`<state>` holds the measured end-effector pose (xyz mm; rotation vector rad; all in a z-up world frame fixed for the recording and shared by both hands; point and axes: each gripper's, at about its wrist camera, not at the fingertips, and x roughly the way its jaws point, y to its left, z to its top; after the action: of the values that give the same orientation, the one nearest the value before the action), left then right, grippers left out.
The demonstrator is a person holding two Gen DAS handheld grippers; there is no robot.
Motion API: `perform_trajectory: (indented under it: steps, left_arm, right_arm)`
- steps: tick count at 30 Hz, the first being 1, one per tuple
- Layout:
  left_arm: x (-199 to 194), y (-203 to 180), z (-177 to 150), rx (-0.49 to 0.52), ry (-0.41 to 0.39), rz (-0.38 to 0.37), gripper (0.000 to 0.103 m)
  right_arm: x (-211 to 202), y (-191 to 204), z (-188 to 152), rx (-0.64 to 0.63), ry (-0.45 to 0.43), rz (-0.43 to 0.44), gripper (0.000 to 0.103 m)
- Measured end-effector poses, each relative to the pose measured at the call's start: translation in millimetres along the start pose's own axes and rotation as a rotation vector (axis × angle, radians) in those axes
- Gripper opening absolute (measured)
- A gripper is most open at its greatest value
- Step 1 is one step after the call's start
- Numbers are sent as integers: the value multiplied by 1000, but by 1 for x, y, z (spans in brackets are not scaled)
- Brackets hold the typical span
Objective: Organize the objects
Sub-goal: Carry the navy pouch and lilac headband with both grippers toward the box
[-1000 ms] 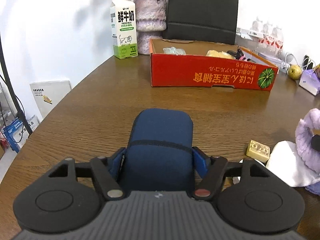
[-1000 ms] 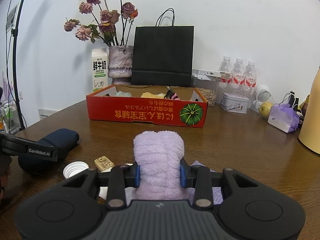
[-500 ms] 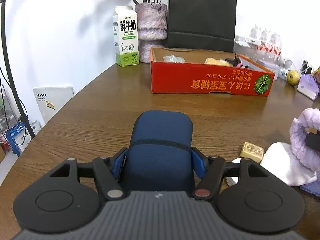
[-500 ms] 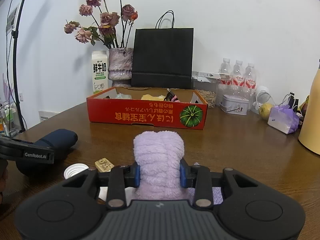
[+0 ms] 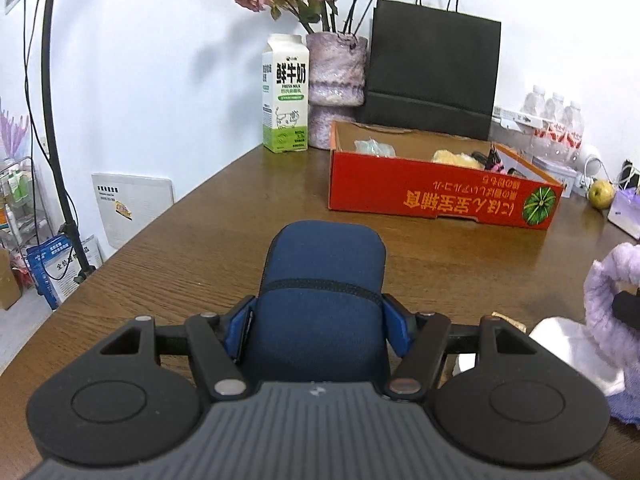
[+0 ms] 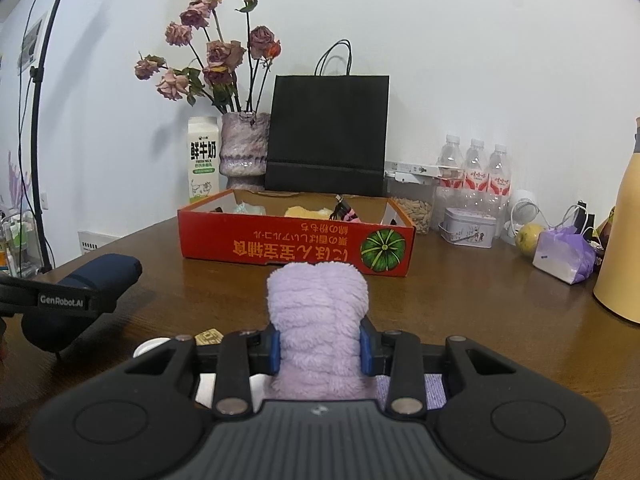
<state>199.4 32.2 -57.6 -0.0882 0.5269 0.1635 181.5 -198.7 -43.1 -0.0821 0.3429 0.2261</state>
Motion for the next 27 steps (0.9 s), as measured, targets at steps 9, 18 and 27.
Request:
perform_trajectory:
  steps: [9,18,27]
  left_arm:
    - [-13,-10,10,9,-21,-27,66]
    - [-21,-23,23,21,-42,-45,66]
    - [-24,-35,37,35,-67,-53,66]
  right_arm:
    - [-7,0,3,2,-43,27,34]
    - [-10,-1,14,1,-64,55,33]
    - [-8,-1,29,-11,-84,65,33]
